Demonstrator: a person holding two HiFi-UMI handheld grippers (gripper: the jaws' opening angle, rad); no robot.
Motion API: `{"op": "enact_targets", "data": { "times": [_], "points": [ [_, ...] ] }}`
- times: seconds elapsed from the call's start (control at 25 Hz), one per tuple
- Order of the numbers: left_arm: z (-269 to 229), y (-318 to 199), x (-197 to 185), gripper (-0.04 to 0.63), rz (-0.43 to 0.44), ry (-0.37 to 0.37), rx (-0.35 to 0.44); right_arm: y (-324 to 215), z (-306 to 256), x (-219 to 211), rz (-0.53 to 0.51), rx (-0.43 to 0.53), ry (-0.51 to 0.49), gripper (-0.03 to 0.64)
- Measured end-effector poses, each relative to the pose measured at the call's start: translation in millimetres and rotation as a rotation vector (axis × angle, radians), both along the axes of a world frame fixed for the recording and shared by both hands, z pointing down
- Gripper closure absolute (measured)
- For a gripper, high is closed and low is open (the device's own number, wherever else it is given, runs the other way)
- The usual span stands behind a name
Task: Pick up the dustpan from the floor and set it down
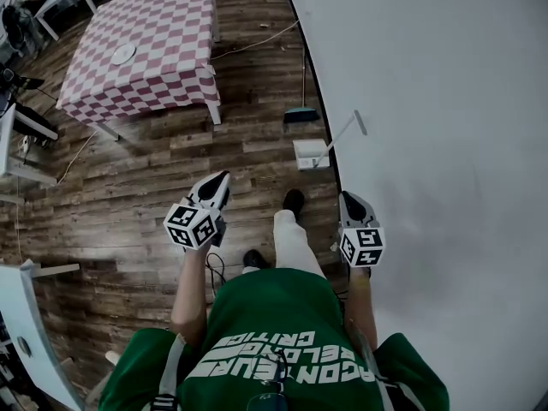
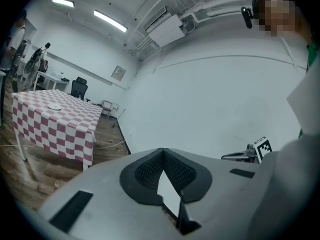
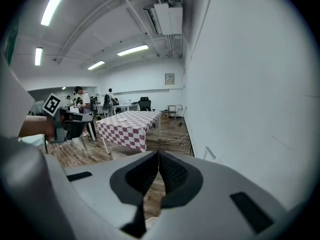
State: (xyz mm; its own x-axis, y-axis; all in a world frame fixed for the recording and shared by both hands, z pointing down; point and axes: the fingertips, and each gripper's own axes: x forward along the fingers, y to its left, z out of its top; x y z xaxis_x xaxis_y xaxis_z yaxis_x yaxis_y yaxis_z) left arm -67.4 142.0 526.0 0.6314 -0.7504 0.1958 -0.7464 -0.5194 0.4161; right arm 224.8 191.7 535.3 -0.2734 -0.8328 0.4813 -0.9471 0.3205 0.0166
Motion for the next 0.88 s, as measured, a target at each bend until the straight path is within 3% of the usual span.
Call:
{"op": "enact_targets", "data": {
  "times": [0.36, 0.88],
  "points": [
    [-5.8, -110.0, 13.1, 0.592, -0.03, -0.04, 0.005, -126.2, 2.7, 28.9, -0.003, 0.02, -0.035, 0.607],
    [-11.1, -262.5, 91.0, 0.592, -0.03, -0.057, -0.034, -284.0, 2.6, 113.0, 0.004, -0.019, -0.041, 0.607]
  ]
}}
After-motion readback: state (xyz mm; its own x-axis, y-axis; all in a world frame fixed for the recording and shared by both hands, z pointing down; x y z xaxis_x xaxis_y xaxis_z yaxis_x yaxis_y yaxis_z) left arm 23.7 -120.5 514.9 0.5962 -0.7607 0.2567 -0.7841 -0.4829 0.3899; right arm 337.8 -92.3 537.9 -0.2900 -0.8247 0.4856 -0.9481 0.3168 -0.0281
